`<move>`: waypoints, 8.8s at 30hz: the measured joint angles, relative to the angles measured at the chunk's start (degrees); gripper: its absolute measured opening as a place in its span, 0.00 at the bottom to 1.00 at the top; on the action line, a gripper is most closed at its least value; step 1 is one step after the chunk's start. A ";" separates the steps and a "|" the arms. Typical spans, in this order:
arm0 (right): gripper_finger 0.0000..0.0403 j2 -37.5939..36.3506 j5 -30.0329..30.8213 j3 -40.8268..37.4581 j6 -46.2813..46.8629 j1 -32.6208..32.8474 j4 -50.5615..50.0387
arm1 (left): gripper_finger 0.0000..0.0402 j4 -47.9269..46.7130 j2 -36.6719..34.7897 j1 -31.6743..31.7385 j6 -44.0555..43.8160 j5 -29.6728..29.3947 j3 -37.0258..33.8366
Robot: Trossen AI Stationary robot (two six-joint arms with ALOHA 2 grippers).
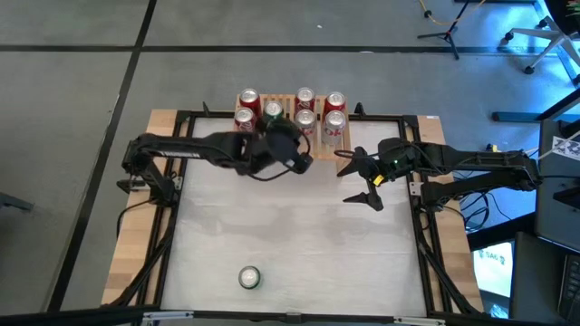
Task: Place canned beverage on shelf
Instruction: Adjust the green soda cans on the shelf
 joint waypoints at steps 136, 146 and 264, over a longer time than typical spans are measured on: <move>0.96 -0.01 0.00 0.00 0.21 0.00 0.02 | 0.91 -28.87 0.00 28.10 44.16 45.26 17.97; 0.96 -0.01 0.00 0.00 0.22 0.02 0.00 | 0.91 -28.66 0.02 30.16 44.24 47.46 14.38; 0.96 0.00 -0.01 -0.01 0.20 0.01 0.02 | 0.79 -14.91 2.54 40.43 47.25 55.15 4.41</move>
